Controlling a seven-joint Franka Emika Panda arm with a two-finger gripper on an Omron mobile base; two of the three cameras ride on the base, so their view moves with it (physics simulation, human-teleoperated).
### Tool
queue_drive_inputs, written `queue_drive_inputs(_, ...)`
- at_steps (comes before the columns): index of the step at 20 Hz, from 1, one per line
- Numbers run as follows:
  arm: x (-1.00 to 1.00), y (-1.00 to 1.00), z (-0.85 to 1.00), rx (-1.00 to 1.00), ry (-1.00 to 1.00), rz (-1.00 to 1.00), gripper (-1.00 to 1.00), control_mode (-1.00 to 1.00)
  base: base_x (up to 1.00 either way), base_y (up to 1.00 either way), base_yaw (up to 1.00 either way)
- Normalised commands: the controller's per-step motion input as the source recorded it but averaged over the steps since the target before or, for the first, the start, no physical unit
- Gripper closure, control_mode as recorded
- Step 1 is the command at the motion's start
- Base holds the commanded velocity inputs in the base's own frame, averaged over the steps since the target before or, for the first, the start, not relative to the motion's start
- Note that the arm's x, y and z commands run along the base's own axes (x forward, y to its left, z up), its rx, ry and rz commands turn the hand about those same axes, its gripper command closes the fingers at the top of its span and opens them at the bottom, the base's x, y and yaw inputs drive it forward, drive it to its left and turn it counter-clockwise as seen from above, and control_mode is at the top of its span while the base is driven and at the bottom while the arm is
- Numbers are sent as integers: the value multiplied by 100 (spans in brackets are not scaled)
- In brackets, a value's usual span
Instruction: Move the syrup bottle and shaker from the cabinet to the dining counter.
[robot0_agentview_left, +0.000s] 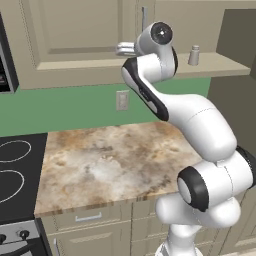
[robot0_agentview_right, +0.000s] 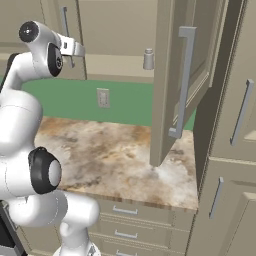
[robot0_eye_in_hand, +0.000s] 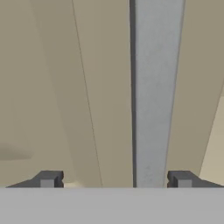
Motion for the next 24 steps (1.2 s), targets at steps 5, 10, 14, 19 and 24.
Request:
queue_drive_inputs(5, 26, 0, -34, 0, 0, 0, 100, -100, 0, 0, 0)
queue_drive_inputs(10, 2, 0, -11, 0, 0, 0, 100, -100, 0, 0, 0)
queue_drive_inputs(14, -12, 4, -2, 0, 0, 0, 100, -100, 0, 0, 0)
queue_drive_inputs(19, -30, 17, 0, 0, 0, 0, 100, -100, 0, 0, 0)
queue_drive_inputs(24, -90, 59, 0, -2, -3, -5, 100, -100, 0, 0, 0)
